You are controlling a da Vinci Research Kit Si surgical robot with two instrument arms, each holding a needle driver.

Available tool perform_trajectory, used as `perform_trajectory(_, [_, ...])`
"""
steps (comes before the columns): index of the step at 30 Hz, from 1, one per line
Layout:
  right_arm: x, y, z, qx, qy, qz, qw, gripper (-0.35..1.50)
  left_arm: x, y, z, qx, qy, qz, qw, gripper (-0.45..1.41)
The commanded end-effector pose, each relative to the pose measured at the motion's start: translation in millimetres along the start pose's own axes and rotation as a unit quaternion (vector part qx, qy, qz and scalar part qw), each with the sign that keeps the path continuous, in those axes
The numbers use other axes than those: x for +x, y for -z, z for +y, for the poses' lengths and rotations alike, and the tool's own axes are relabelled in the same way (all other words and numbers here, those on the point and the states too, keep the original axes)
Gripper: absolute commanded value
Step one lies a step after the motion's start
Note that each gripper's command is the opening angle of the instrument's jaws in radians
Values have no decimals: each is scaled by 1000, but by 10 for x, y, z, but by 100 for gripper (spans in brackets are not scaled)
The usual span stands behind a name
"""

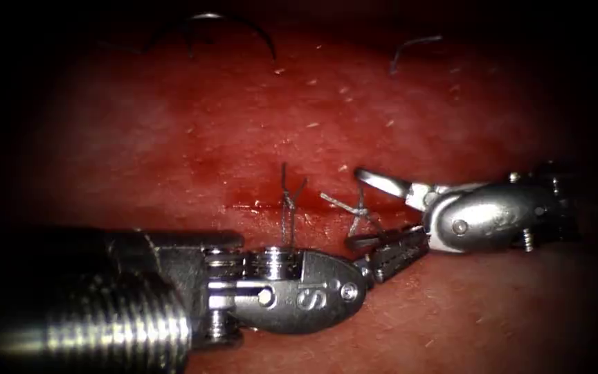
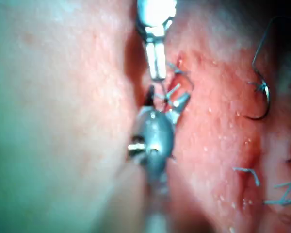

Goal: Wound Closure

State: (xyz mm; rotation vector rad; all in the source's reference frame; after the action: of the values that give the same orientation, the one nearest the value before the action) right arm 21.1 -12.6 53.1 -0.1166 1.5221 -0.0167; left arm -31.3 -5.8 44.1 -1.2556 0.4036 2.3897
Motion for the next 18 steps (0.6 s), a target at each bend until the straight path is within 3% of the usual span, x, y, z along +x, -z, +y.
perform_trajectory(1, [-2,-7,-5,1,0,4,1000,135,0,-7,0,0,0,1,1000,-45])
perform_trajectory(18, [19,-21,-5,-13,0,14,1000,135,0,-8,-1,-1,1,2,1000,-45])
